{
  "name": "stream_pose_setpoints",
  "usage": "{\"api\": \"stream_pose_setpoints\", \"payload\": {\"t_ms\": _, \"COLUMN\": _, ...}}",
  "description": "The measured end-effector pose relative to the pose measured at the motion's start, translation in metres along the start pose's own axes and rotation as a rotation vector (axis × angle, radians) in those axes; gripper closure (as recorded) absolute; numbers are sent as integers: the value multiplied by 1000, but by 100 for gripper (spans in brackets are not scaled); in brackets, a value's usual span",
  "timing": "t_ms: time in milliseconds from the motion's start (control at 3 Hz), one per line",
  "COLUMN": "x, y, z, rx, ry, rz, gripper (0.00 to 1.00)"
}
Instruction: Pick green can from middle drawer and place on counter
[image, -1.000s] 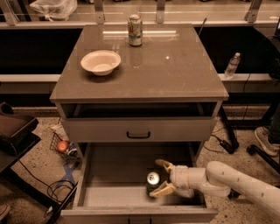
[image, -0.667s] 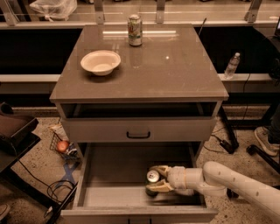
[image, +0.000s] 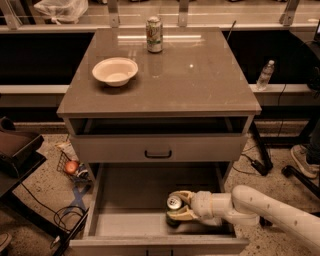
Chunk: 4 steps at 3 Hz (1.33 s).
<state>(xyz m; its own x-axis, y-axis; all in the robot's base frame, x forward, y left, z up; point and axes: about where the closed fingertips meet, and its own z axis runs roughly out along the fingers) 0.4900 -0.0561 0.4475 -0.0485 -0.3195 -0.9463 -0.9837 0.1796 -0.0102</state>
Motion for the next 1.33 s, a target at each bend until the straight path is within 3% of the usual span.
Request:
{"api": "stream_pose_setpoints", "payload": {"t_ms": 333, "x": -44, "y": 12, "z": -23, "rx": -20, "ry": -33, "rz": 14, "gripper": 100}}
{"api": "stream_pose_setpoints", "payload": {"t_ms": 667, "x": -141, "y": -1, "z": -79, "rx": -67, "ry": -69, "rz": 49, "gripper": 100}}
{"api": "stream_pose_setpoints", "payload": {"t_ms": 1000, "x": -228, "y": -36, "z": -134, "rx": -63, "ry": -62, "rz": 129, "gripper": 100}}
{"api": "stream_pose_setpoints", "payload": {"t_ms": 1333, "x": -290, "y": -63, "z": -171, "rx": -25, "ry": -22, "rz": 165, "gripper": 100}}
